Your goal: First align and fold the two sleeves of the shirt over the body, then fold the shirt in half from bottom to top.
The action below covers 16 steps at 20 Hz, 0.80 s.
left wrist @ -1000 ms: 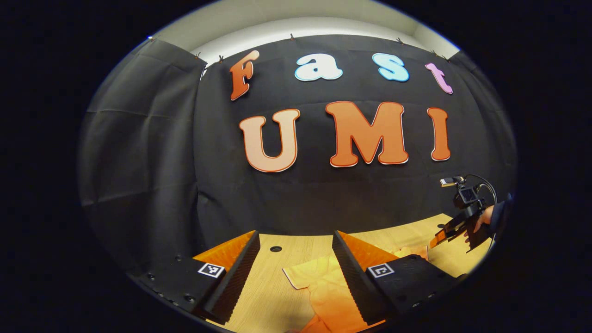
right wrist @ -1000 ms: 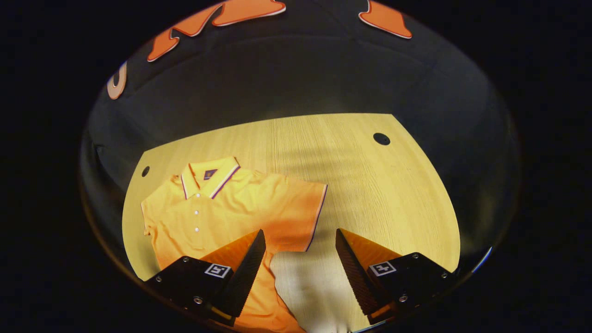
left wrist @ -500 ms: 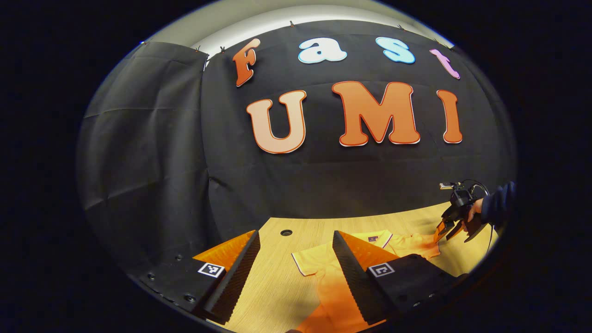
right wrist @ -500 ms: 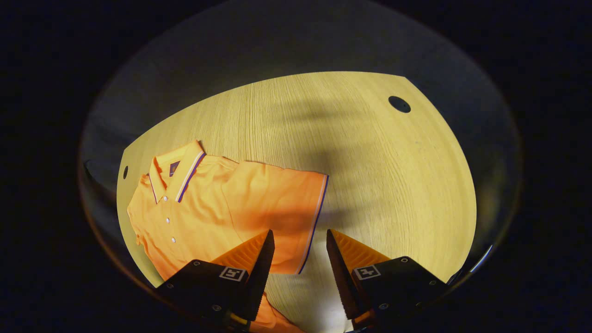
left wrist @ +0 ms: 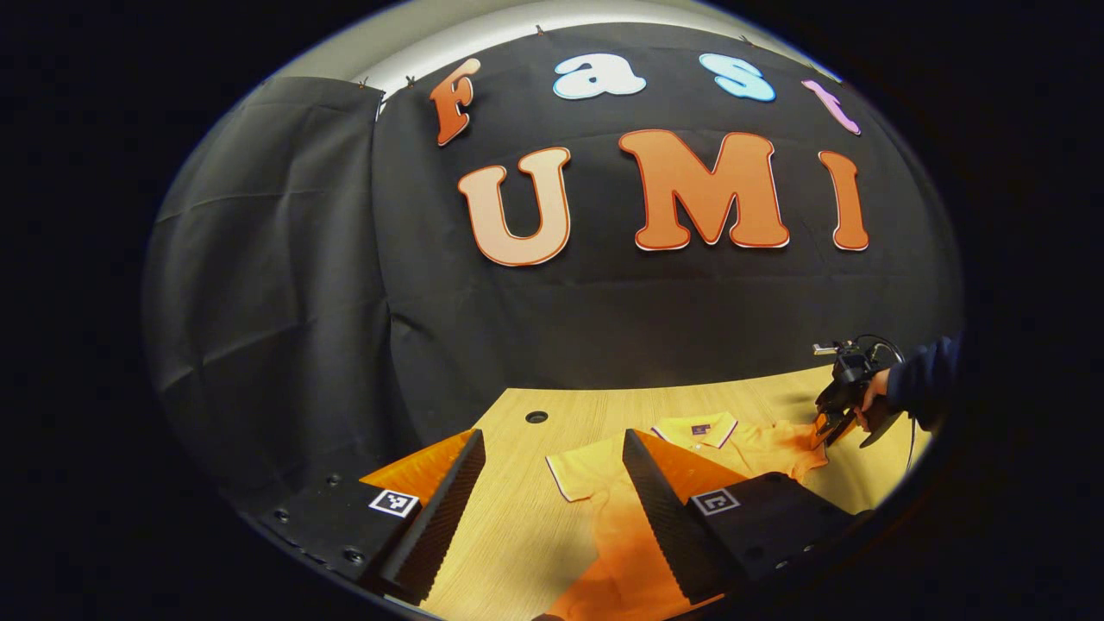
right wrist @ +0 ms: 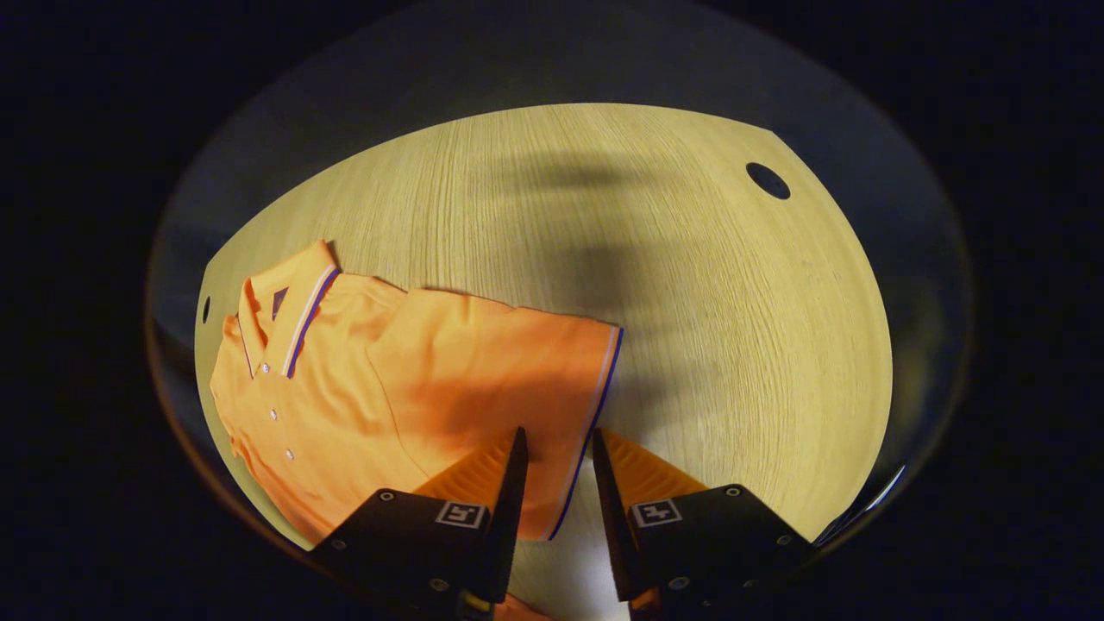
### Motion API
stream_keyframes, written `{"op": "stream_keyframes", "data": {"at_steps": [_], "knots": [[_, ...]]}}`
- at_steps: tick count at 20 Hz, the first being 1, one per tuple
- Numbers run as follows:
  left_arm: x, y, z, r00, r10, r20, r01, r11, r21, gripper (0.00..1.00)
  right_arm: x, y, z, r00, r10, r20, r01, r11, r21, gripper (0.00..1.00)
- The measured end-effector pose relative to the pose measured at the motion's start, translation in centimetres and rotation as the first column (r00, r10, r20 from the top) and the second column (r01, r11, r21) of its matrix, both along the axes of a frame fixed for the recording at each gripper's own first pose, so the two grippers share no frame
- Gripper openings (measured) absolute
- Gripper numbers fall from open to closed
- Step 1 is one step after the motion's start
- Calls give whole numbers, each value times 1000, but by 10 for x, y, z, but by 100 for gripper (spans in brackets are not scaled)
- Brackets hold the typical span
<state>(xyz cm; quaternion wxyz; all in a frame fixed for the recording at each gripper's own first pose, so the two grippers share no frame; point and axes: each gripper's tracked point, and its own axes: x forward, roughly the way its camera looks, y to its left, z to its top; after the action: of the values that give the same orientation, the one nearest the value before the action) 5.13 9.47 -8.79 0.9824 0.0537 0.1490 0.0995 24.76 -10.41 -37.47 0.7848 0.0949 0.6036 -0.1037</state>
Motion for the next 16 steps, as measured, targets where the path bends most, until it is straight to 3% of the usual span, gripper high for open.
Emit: {"op": "stream_keyframes", "data": {"at_steps": [1, 2, 3, 4, 8, 12, 16], "knots": [[1, 1, 1, 1000, 0, 0, 0, 1000, -5, 99, 0, 1, 1, 1000, -11, 0, 11, 1000, 7, 42], [2, -1, -1, 1000, 1, -4, -1, 1000, -9, 98, 1, 4, 3, 1000, -4, 11, 4, 1000, 22, 17], [2, 0, -3, 1000, 1, -8, -2, 1000, -12, 98, 5, 3, 6, 999, -23, 23, 22, 999, 46, 17], [1, 2, -3, 1000, 1, -11, -1, 1000, -14, 98, 6, 10, 11, 998, -47, 37, 43, 995, 94, 5], [0, 9, -8, 1000, 16, -15, -16, 1000, -25, 99, 23, 32, 36, 990, -46, 133, 24, 986, 167, 4], [0, 14, -15, 999, 21, -33, -22, 1000, -13, 99, 28, 49, 61, 985, 10, 172, -35, 989, 146, 4], [6, 13, -24, 998, 19, -60, -21, 999, -24, 98, 36, 89, 76, 979, 31, 203, -75, 974, 212, 4]]}}
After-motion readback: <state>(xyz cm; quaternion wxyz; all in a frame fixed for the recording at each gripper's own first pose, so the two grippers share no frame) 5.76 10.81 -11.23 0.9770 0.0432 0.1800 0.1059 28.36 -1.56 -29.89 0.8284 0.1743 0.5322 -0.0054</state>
